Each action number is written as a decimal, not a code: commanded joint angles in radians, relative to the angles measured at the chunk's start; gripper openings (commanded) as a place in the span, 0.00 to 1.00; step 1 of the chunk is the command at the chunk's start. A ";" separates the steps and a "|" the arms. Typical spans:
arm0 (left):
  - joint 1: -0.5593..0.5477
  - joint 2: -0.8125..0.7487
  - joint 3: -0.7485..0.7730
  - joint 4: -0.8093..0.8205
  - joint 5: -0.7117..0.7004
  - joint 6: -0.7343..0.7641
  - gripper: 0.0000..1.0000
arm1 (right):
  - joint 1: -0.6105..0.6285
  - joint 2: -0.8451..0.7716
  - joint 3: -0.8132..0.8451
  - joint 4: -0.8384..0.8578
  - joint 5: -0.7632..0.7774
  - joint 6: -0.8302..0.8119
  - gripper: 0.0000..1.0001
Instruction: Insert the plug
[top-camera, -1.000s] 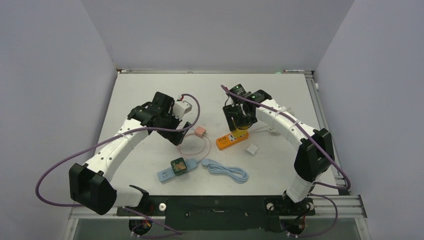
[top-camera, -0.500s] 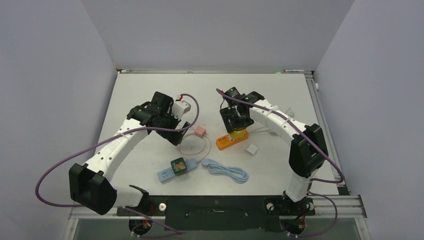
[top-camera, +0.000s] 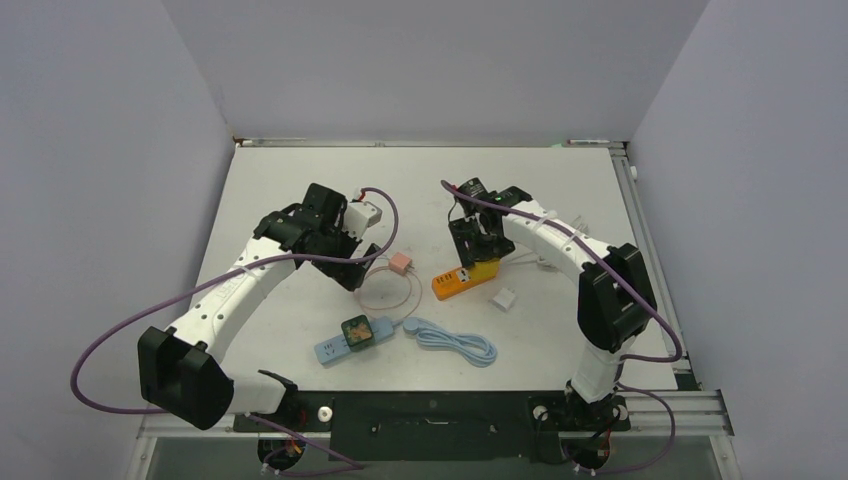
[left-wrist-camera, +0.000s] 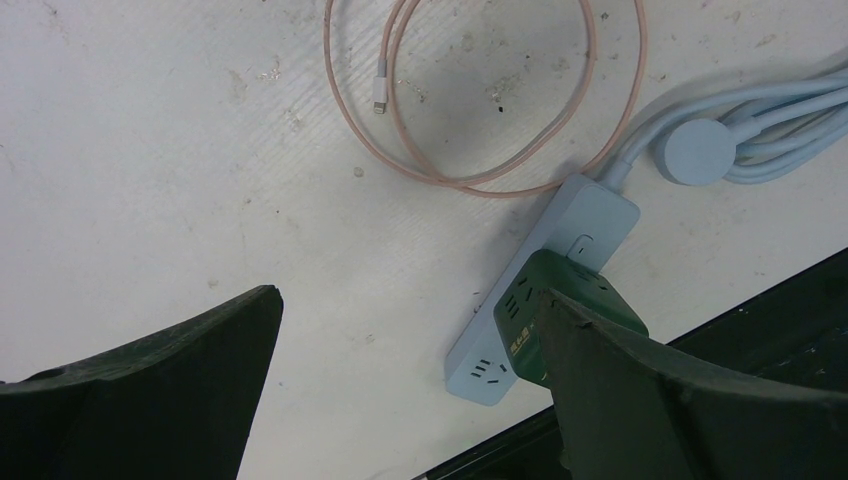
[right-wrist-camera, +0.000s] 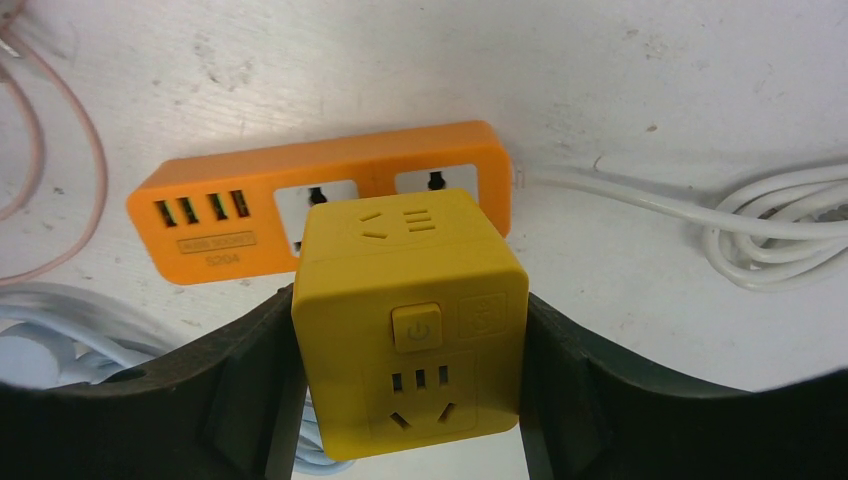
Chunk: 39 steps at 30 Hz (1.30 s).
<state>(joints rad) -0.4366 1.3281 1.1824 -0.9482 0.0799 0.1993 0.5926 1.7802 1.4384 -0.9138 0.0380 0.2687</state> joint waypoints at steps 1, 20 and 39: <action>0.006 -0.007 0.008 -0.008 0.013 0.008 0.95 | -0.020 -0.028 -0.018 0.034 0.049 -0.012 0.05; 0.007 -0.011 0.002 -0.014 0.030 0.008 0.95 | -0.056 -0.035 -0.026 0.060 0.101 -0.036 0.05; 0.007 -0.021 0.000 -0.015 0.027 0.014 0.95 | -0.054 -0.063 -0.072 0.089 0.060 -0.023 0.05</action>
<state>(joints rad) -0.4366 1.3281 1.1824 -0.9630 0.0914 0.2066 0.5419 1.7725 1.3884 -0.8516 0.1013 0.2428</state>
